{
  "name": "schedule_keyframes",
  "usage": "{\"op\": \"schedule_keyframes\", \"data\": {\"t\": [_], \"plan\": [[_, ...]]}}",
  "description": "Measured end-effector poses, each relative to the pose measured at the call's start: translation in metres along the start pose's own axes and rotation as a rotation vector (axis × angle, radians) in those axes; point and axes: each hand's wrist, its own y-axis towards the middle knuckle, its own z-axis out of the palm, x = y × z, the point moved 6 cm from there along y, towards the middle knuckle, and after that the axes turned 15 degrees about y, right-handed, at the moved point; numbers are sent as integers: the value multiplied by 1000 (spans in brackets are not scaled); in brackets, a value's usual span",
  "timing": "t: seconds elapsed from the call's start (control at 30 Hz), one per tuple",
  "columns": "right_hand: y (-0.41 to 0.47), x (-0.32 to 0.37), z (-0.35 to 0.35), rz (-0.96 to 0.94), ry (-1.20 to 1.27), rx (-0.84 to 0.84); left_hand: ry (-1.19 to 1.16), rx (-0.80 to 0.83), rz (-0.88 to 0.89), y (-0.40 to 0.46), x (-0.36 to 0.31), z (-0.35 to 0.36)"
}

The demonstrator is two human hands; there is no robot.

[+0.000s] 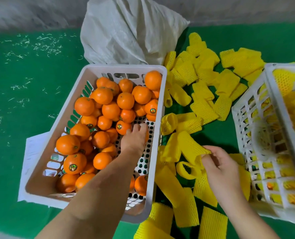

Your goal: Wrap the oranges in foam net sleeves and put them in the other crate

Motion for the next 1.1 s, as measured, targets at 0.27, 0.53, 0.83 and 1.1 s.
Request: {"op": "schedule_keyframes", "data": {"t": [0.27, 0.53, 0.83, 1.1], "plan": [[-5, 40, 6, -117, 184, -59, -1326, -345, -73, -105, 19, -107], [-52, 90, 35, -263, 28, 41, -1489, 61, 606, -198, -44, -129], [-86, 97, 22, -288, -60, -14, -1650, 327, 608, -229, -52, -115], [-118, 148, 16, -359, 130, 54, -1404, -157, 416, -249, -39, -141]]}}
